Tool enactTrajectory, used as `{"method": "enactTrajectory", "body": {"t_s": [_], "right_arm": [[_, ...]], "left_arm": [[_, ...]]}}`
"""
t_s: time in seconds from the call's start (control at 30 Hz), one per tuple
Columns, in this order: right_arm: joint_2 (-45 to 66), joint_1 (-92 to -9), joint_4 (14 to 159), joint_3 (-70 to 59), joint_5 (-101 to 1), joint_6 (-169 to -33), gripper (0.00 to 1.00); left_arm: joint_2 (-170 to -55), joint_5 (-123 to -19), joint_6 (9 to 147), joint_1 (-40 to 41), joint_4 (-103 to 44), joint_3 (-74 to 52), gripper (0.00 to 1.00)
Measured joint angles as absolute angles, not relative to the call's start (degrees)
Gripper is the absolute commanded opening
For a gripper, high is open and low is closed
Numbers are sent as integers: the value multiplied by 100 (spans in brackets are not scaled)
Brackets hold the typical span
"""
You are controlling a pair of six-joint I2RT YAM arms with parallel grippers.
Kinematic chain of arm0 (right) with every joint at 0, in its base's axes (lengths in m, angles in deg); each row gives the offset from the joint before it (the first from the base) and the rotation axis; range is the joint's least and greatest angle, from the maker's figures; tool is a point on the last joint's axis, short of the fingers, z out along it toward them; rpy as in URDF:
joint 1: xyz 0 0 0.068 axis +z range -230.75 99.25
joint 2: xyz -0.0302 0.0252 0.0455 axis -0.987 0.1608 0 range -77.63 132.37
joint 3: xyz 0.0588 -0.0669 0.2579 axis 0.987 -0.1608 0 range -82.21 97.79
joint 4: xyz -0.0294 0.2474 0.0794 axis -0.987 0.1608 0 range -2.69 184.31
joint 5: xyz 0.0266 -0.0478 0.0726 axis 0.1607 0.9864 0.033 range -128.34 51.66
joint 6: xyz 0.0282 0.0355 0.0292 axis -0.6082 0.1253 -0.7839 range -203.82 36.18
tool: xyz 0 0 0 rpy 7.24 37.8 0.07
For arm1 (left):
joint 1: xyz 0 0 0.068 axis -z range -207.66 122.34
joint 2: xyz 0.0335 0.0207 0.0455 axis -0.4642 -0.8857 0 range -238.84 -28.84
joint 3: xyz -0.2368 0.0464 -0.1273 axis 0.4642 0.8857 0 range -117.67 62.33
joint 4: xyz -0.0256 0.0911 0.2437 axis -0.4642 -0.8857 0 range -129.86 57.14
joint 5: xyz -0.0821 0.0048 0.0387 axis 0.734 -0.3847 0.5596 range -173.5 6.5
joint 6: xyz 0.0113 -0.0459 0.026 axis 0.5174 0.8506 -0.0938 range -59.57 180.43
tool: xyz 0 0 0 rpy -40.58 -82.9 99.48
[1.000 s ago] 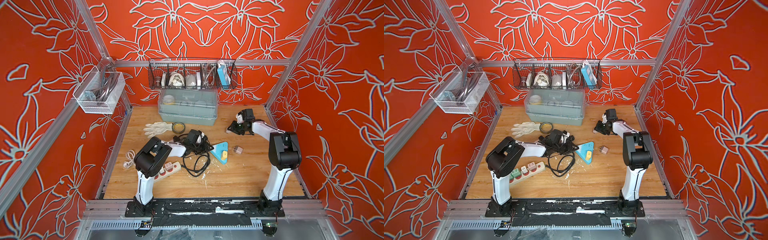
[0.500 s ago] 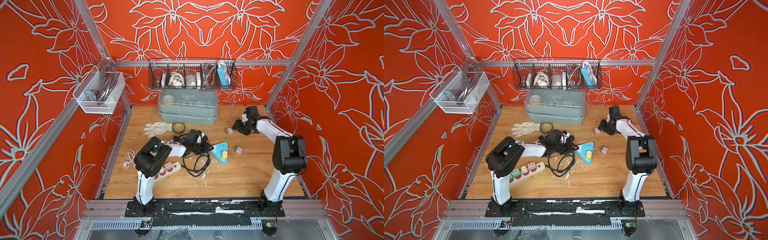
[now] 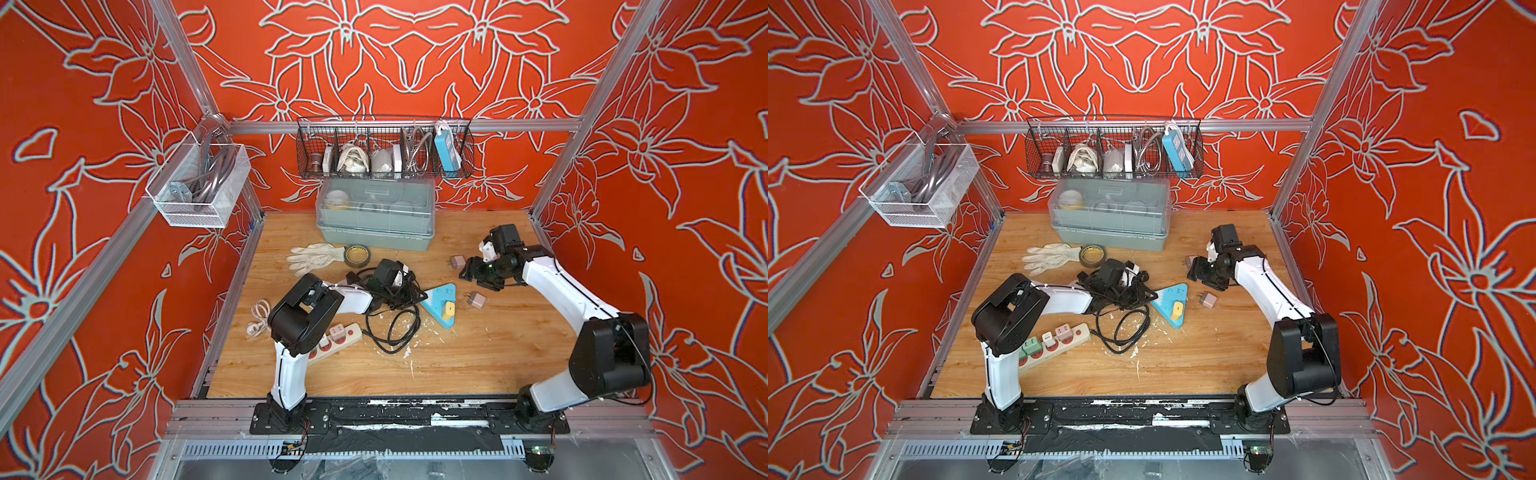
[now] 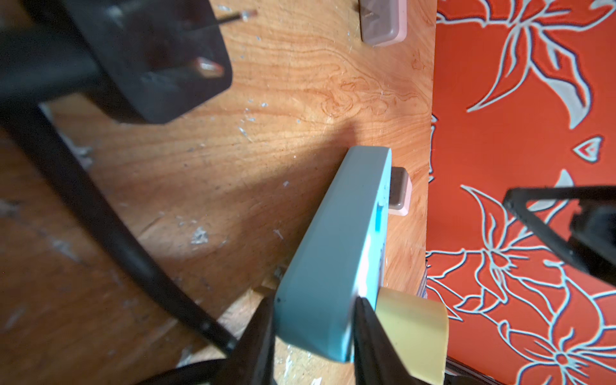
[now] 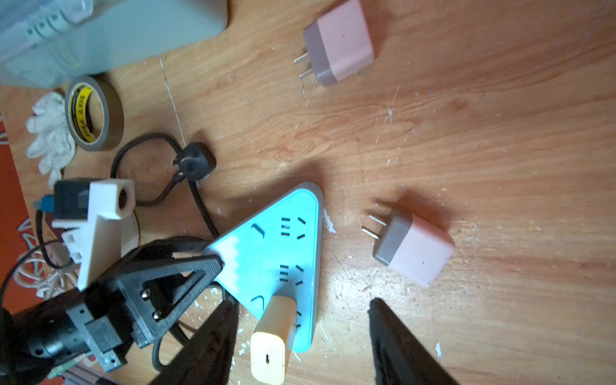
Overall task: Pull the plug off the socket
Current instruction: Remove the plug from the socket.
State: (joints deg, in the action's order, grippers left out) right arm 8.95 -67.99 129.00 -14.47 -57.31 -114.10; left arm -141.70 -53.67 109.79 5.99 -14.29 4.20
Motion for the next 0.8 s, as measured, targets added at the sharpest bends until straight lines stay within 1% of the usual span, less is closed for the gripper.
{"method": "enactTrajectory", "body": {"t_s": [0.3, 0.7, 0.8], "right_arm": [[887, -5848, 12946, -1853, -5466, -11509, 63], [1044, -5492, 12938, -2004, -5381, -11480, 60], [1166, -5483, 12938, -2004, -5339, -11478, 57]], "left_arm": [[-14170, -5367, 10992, 599, -1432, 420, 26], [-14170, -5367, 10992, 599, -1427, 420, 26], [-14170, -5370, 10994, 599, -1425, 420, 26]]}}
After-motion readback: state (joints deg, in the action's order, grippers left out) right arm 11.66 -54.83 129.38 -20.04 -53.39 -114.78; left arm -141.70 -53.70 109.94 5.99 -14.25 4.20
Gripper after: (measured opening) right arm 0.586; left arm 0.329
